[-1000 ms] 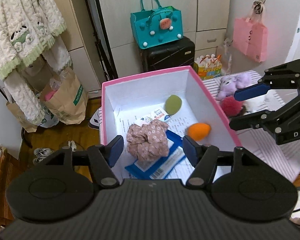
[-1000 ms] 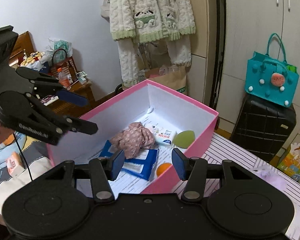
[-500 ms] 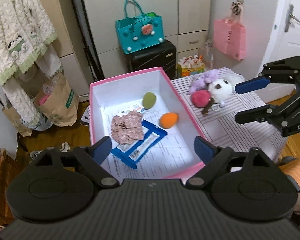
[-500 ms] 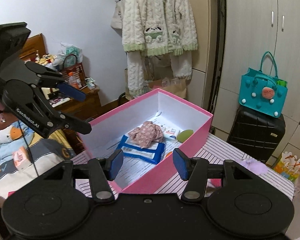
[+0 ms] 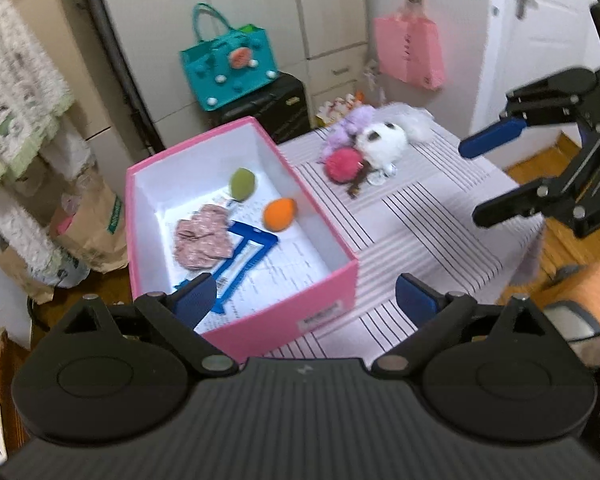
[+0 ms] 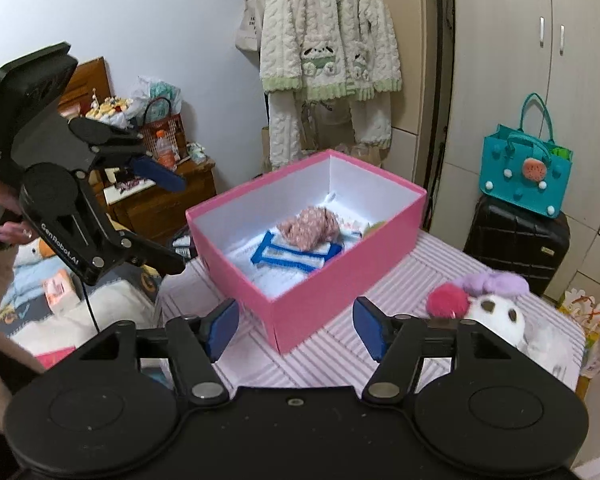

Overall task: Organize soft objects
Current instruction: 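Withdraw both tools from the box toward the white panda plush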

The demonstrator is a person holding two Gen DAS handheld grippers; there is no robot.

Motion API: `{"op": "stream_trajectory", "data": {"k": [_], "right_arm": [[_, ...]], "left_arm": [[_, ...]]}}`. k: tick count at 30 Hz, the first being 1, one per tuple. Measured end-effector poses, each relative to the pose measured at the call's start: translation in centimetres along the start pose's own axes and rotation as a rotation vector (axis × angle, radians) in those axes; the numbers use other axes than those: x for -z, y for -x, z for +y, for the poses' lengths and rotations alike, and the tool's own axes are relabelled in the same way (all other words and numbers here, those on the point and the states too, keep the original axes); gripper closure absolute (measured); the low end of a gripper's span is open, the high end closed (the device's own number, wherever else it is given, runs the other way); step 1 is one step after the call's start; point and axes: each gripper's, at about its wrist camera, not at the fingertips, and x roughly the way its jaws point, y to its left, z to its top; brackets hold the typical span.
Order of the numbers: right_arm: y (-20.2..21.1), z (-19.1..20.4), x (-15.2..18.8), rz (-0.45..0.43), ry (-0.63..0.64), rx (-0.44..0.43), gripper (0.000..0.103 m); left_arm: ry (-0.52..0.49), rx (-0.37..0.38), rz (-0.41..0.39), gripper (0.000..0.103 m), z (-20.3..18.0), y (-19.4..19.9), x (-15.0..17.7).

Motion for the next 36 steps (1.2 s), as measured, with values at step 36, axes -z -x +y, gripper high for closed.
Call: {"op": "stream_trajectory", "data": {"k": [36], "right_arm": [[-0.6,-8.3,12.5,-0.085,-0.049,0.141,0.022]], "left_arm": [[-0.001,0.25,-0.195,0.006,-8.6,-10.2,-4.4]]}}
